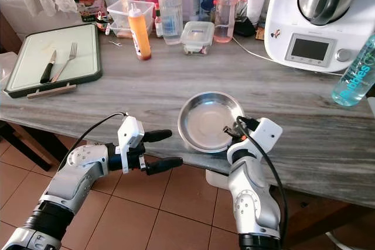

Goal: Setting the table

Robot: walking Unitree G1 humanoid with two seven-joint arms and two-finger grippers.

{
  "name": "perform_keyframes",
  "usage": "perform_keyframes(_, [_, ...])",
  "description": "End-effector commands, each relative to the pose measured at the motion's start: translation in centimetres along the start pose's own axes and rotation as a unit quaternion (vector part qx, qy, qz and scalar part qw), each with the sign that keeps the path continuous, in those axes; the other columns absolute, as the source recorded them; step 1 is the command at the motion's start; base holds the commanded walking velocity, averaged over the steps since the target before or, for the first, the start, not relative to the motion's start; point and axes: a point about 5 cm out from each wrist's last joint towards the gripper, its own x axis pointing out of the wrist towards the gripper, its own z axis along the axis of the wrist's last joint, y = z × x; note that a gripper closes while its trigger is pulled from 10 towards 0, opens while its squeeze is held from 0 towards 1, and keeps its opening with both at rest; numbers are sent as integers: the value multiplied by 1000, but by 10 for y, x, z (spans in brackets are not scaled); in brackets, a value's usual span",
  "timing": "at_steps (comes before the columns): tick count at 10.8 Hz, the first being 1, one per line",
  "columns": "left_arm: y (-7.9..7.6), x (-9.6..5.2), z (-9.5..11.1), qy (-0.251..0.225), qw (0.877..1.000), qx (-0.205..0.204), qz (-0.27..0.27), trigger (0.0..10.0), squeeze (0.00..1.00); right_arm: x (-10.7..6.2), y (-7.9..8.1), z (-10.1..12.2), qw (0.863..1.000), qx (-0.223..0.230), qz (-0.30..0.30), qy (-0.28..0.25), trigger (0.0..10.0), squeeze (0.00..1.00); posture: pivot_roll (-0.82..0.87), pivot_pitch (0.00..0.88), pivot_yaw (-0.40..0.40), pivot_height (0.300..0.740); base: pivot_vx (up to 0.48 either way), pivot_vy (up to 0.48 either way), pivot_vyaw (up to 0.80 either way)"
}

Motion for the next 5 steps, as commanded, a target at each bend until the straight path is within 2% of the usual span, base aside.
perform_keyframes(1, [-1,-2,0,4,1000,2,2,10000,0,-7,4,-17,999,34,-14,28,10000,0,40,88,51,740,0,0,0])
perform_keyframes(2, [-1,-2,1,5,1000,3,0,10000,0,-6,5,-16,999,32,-11,26,10000,0,38,86,52,740,0,0,0])
perform_keyframes(3, [-3,-1,1,5,1000,3,-2,10000,0,-5,4,-16,999,30,-12,26,10000,1000,38,84,52,740,0,0,0])
perform_keyframes(5, [-4,1,3,4,1000,4,-3,10000,0,0,6,-13,999,25,-11,20,10000,1000,38,81,53,740,0,0,0])
